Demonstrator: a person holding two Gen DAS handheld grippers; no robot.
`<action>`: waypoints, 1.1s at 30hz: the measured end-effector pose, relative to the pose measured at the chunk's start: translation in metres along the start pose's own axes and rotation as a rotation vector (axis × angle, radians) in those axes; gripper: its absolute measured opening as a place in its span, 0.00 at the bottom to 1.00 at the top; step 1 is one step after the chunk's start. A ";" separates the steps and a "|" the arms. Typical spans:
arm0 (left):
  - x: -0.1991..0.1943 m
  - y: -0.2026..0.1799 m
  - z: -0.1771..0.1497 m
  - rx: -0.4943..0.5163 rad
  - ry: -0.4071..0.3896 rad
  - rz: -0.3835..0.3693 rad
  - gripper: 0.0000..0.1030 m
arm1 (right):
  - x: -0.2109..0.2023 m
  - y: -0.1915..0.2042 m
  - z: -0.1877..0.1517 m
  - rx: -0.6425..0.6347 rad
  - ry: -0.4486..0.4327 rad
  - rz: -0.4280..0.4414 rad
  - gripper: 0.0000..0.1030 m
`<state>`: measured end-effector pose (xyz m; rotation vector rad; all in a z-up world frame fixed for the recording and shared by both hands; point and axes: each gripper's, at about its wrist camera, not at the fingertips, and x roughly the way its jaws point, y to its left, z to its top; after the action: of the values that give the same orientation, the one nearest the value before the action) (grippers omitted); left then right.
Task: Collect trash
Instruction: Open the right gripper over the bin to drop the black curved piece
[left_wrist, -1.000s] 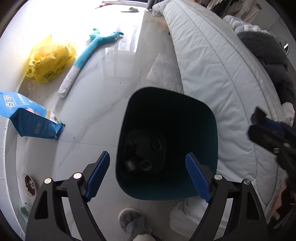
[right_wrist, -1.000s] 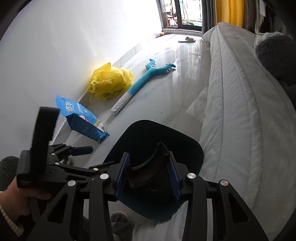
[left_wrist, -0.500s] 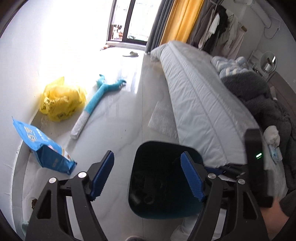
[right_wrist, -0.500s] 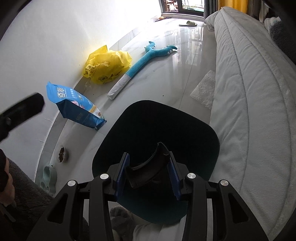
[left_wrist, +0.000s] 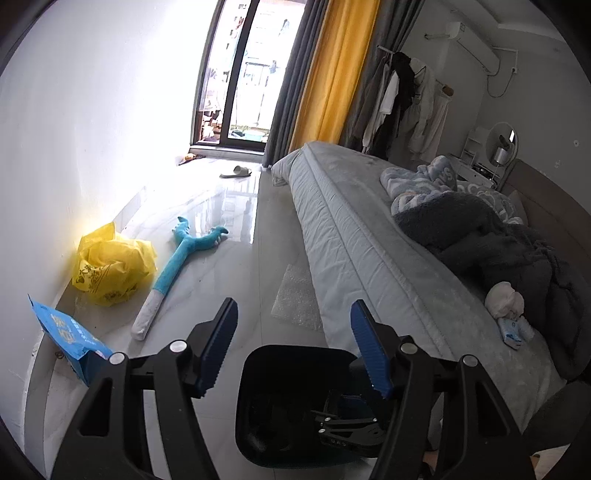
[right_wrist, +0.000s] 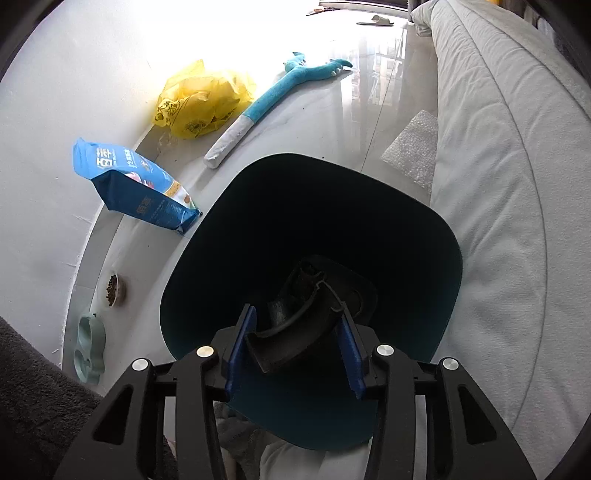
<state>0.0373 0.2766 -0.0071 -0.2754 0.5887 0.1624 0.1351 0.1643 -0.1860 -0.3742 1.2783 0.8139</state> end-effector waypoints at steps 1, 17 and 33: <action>-0.003 -0.002 0.001 0.007 -0.009 -0.004 0.64 | 0.001 0.001 0.000 -0.004 0.003 -0.003 0.44; -0.032 -0.037 0.017 0.060 -0.098 -0.057 0.64 | -0.044 0.004 0.004 -0.012 -0.111 0.002 0.76; -0.024 -0.097 0.026 0.105 -0.117 -0.101 0.65 | -0.164 -0.064 -0.021 0.046 -0.369 -0.059 0.77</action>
<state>0.0532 0.1900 0.0474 -0.1922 0.4641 0.0493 0.1551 0.0533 -0.0487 -0.2111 0.9362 0.7612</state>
